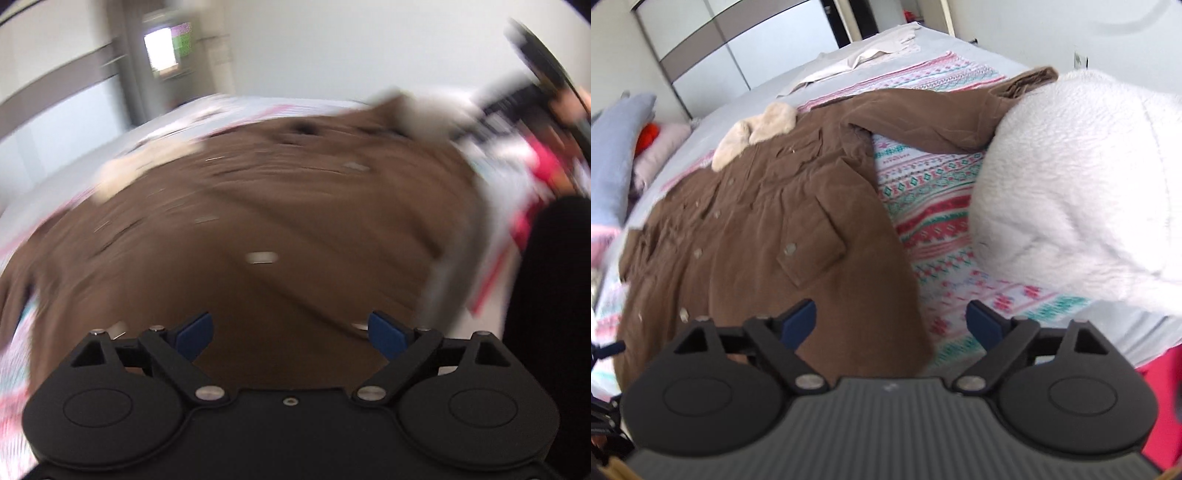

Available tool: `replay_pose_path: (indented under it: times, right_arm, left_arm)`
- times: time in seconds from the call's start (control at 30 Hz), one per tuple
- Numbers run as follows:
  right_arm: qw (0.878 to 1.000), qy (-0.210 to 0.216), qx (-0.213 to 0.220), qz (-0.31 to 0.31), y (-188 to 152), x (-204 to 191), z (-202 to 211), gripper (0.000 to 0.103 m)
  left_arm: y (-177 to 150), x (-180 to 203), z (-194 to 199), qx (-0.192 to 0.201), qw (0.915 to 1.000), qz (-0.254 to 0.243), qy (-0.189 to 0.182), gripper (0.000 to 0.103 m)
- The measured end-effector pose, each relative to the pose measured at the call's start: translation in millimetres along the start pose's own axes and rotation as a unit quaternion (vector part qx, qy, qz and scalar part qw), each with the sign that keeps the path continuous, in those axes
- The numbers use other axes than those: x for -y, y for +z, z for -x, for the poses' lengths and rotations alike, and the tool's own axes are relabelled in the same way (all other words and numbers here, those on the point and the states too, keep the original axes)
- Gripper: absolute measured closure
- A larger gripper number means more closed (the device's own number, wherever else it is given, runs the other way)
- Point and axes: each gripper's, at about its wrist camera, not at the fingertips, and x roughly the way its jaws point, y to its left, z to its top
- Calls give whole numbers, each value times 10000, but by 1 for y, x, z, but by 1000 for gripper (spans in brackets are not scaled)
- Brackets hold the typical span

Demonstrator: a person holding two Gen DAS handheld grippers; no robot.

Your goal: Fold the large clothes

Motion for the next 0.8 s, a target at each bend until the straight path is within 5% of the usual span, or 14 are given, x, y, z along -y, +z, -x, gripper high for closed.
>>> replay_pose_path:
  times: [0.2, 0.5, 0.53, 0.67, 0.8]
  right_arm:
    - [9988, -346, -13, 344, -25, 7, 12, 9]
    - [9993, -110, 83, 336, -73, 10, 5, 9]
    - [9995, -48, 93, 295, -77, 9, 4, 9]
    - [9990, 51, 241, 384, -87, 3, 1, 9]
    - [9969, 207, 534, 536, -94, -1, 4, 8]
  left_arm:
    - [5, 59, -43, 173, 9906, -1251, -520, 12]
    - [44, 114, -93, 896, 9849, -1437, -345, 14]
    - [46, 118, -99, 963, 9839, -1477, -275, 17]
    - [56, 118, -110, 1033, 9857, -1332, 47, 77]
    - [75, 84, -89, 1240, 9911, -73, -487, 90]
